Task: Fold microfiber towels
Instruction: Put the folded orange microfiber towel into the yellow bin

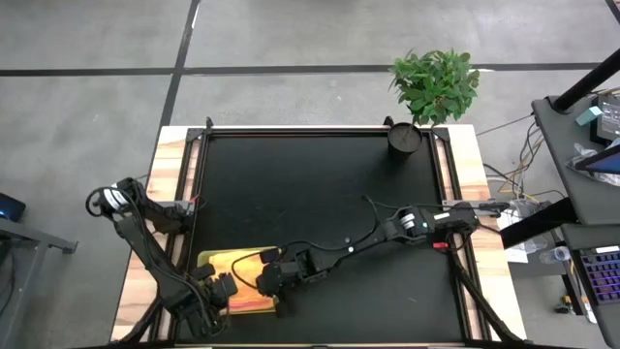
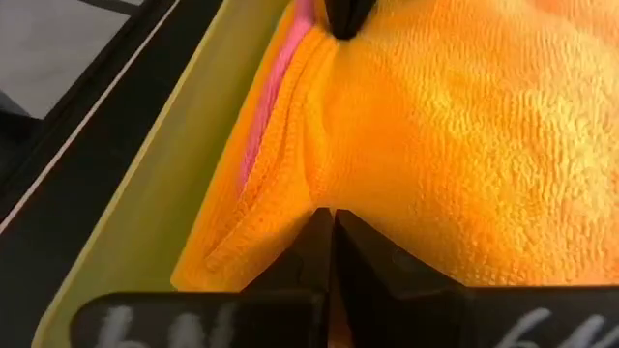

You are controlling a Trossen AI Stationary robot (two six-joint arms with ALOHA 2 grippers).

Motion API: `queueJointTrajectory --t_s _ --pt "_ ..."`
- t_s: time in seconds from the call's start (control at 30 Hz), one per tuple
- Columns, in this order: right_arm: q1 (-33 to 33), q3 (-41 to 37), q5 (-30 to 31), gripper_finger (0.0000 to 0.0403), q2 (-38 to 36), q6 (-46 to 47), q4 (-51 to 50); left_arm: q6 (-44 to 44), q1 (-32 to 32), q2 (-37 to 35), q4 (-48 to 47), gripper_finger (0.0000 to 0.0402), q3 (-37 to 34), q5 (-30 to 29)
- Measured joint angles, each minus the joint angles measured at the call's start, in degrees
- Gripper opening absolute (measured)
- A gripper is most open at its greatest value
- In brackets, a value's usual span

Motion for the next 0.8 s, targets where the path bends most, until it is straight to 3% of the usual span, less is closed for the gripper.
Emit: queueJointTrajectory --t_s 0.37,0.5,0.7,0.8 --pt "0.4 0.5 0.5 0.0013 -4.6 -1.9 -3.0 -0.1 0.0 -8.0 -3.7 0.0000 0.0 -0.8" --pt "0.6 0.5 2.9 0.0013 -5.1 -1.7 -4.2 2.6 0.0 -10.7 -3.6 0.0000 0.0 -6.2" --pt "0.2 0.5 14.4 0.0013 -5.1 -2.2 -3.3 9.9 0.2 -12.0 -7.3 0.0000 0.0 -18.4" --pt "-0.8 0.4 15.0 0.0013 -4.1 -2.2 -1.3 9.9 0.4 -11.7 -11.5 0.0000 -0.4 -21.7"
